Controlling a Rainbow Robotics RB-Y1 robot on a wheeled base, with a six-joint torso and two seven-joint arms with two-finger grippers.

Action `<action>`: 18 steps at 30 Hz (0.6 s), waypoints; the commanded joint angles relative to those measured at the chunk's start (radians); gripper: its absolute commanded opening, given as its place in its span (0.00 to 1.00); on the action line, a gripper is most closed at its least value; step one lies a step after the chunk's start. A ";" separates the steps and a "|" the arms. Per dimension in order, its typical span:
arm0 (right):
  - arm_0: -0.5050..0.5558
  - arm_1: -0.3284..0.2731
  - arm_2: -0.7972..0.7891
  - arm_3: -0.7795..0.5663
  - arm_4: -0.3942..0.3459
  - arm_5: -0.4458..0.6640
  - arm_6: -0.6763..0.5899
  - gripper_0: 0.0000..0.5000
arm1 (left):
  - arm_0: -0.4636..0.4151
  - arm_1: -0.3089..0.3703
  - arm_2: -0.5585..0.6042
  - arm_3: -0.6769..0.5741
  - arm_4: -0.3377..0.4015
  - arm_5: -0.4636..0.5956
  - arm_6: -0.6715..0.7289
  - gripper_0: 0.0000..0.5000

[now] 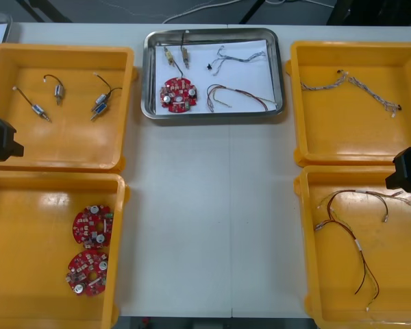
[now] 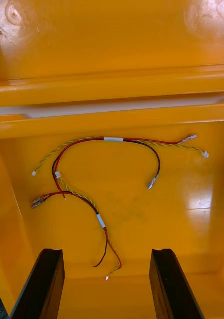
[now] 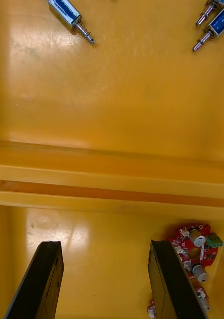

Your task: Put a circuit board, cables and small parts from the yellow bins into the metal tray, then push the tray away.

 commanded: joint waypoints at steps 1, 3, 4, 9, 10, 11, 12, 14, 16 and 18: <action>0.013 0.009 0.001 -0.017 0.038 0.006 0.046 1.00 | 0.013 0.040 0.028 -0.027 0.004 -0.009 -0.088 1.00; 0.012 0.009 0.006 -0.017 0.038 0.006 0.051 1.00 | 0.013 0.040 0.028 -0.027 0.004 -0.009 -0.088 1.00; 0.012 0.009 0.007 -0.017 0.035 0.006 0.054 1.00 | 0.013 0.040 0.028 -0.027 0.004 -0.009 -0.088 1.00; 0.015 0.009 0.012 -0.020 0.024 0.006 0.063 1.00 | 0.013 0.040 0.028 -0.027 0.004 -0.009 -0.088 1.00; 0.015 0.009 0.012 -0.020 0.024 0.006 0.063 1.00 | 0.013 0.040 0.028 -0.027 0.004 -0.009 -0.088 1.00; 0.015 0.009 0.012 -0.020 0.024 0.006 0.063 1.00 | 0.013 0.040 0.028 -0.027 0.004 -0.009 -0.088 1.00; 0.015 0.009 0.012 -0.020 0.024 0.006 0.063 1.00 | 0.013 0.040 0.028 -0.027 0.004 -0.009 -0.088 1.00; 0.015 0.009 0.012 -0.020 0.024 0.006 0.063 1.00 | 0.013 0.040 0.028 -0.027 0.004 -0.009 -0.088 1.00; 0.015 0.009 0.012 -0.020 0.024 0.006 0.063 1.00 | 0.013 0.040 0.028 -0.027 0.004 -0.009 -0.088 1.00; 0.015 0.009 0.012 -0.020 0.024 0.006 0.063 1.00 | 0.013 0.040 0.028 -0.027 0.004 -0.009 -0.088 1.00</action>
